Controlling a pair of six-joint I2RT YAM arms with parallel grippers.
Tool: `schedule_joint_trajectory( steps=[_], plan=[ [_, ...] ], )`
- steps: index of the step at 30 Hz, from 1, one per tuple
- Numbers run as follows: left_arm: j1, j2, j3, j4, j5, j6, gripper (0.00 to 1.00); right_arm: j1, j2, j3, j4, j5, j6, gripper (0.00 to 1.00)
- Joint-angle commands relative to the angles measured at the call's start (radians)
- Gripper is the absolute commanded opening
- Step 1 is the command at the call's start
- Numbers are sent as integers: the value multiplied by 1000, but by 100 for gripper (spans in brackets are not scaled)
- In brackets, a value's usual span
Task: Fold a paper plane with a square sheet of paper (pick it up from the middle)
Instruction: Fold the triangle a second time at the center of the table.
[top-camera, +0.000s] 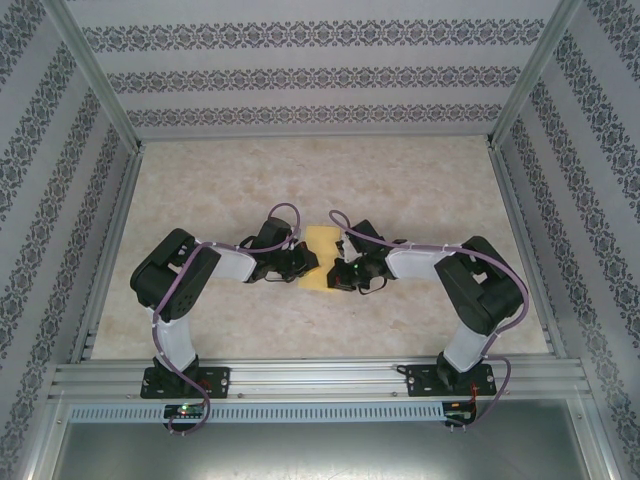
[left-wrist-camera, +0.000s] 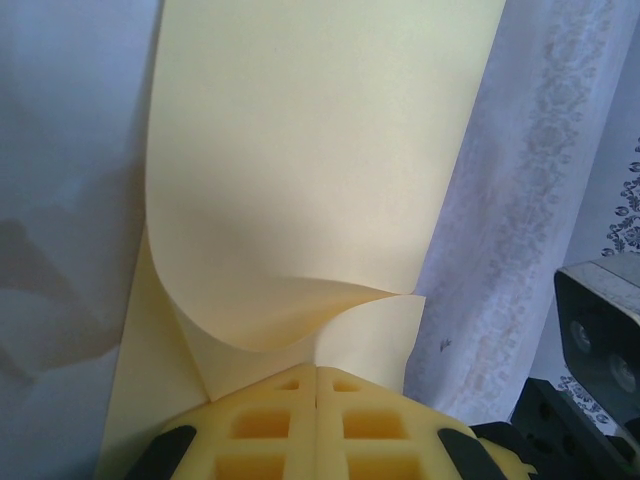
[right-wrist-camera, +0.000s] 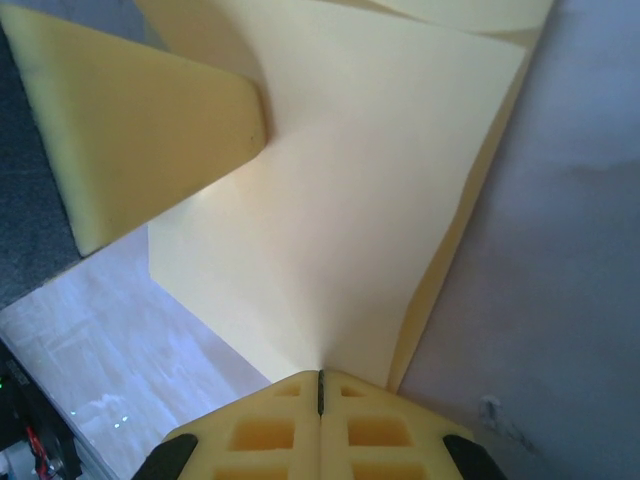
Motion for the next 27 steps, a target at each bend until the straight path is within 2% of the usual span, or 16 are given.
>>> schedule_joint_trajectory(
  steps=[1, 6, 13, 27],
  plan=[
    [5, 29, -5, -81, -18, 33, 0, 10, -53, 26, -39, -3, -2, 0],
    [4, 29, -4, -80, -17, 34, 0, 23, -16, 55, 10, -43, 23, 0],
    [5, 31, 1, -87, -14, 36, 0, 17, 69, 21, 2, -24, 26, 0],
    [5, 29, -1, -96, -25, 35, 0, -7, -6, -69, -25, -43, -3, 0]
  ],
)
